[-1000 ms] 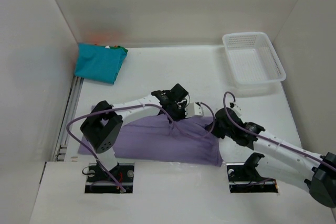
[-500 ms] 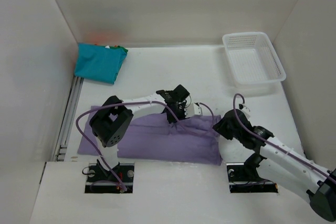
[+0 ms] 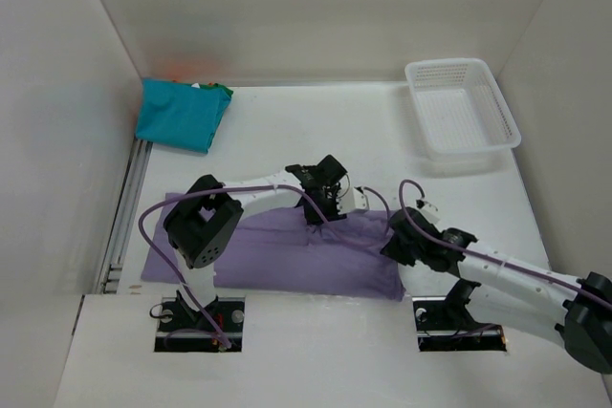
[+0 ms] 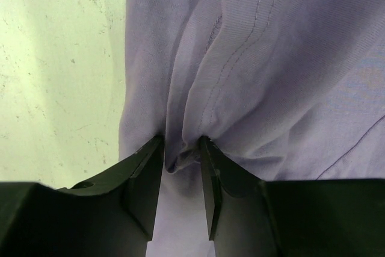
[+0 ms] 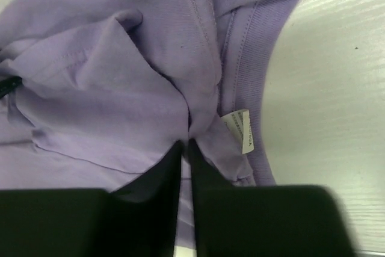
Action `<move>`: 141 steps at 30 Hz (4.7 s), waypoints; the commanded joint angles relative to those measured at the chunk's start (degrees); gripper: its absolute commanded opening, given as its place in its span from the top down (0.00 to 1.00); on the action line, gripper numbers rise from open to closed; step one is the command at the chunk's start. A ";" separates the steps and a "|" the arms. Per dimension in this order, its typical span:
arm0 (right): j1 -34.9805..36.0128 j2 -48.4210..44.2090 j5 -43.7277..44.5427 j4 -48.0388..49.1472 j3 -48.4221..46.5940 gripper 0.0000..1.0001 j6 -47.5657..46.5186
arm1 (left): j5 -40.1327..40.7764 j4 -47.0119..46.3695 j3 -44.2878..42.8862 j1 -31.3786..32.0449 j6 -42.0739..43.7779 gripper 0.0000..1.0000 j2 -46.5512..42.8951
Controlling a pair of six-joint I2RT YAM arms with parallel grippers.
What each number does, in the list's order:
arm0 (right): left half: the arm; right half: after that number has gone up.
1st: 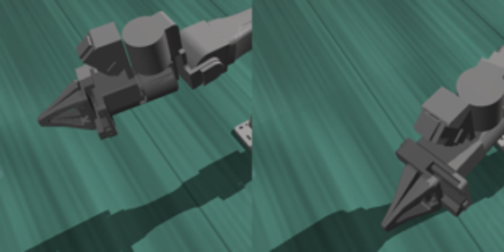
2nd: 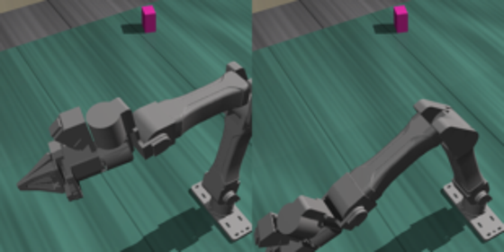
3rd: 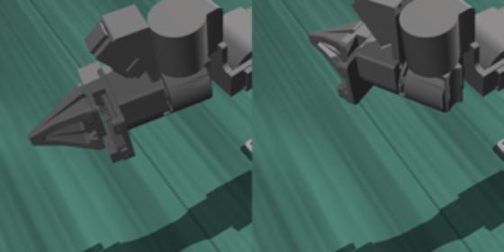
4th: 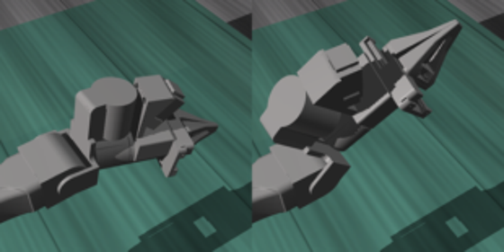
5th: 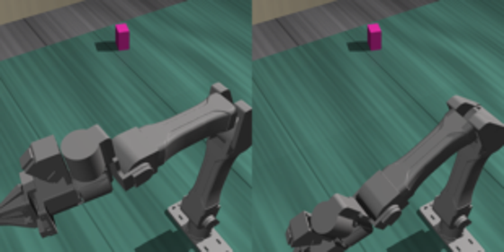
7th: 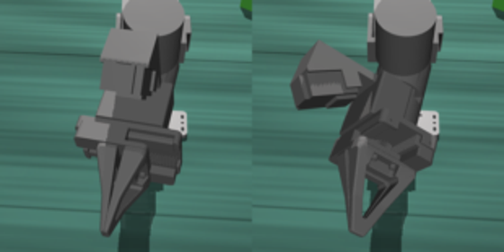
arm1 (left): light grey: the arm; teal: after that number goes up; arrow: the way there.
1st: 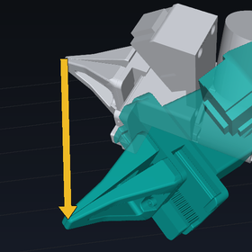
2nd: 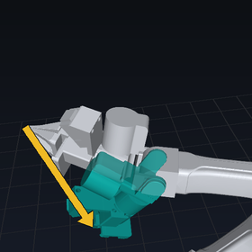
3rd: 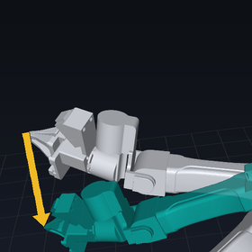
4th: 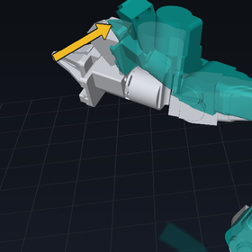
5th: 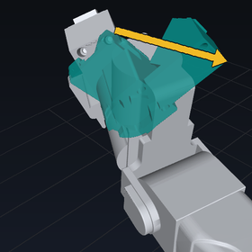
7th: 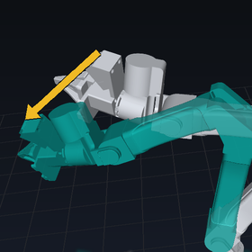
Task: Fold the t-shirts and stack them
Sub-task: Fold the other side of the tshirt into a rectangle, then rotate the tshirt 90 degrees
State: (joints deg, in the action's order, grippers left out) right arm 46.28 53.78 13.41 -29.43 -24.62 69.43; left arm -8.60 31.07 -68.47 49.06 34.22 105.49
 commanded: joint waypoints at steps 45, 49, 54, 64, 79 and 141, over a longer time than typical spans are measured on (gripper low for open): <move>-14.07 8.26 -9.28 10.62 -6.84 0.65 -12.92 | 1.66 5.14 -2.11 0.73 -0.03 0.52 -3.45; -13.98 12.13 -9.72 11.94 -7.37 0.61 -12.56 | 1.66 5.40 -2.20 0.73 -0.03 0.52 -3.28; -13.90 14.34 -12.00 16.33 -7.81 0.75 -12.65 | 1.66 5.40 -1.93 0.73 -0.03 0.53 -3.28; -14.07 8.90 -7.18 15.82 -5.00 1.00 -11.69 | 1.66 5.49 -1.41 1.52 -0.20 0.67 -2.57; -16.18 3.36 0.29 4.76 -5.87 0.61 -12.74 | 3.23 8.30 -3.25 0.38 -1.43 0.49 -5.81; -27.25 61.70 -4.87 -7.22 -70.92 0.30 -37.71 | 16.42 1.72 8.08 -71.08 7.88 0.41 -4.77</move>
State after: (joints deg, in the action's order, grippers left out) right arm 19.03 115.72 12.93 -40.97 -98.15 27.57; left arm 8.54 34.22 -62.50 -21.39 43.03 101.30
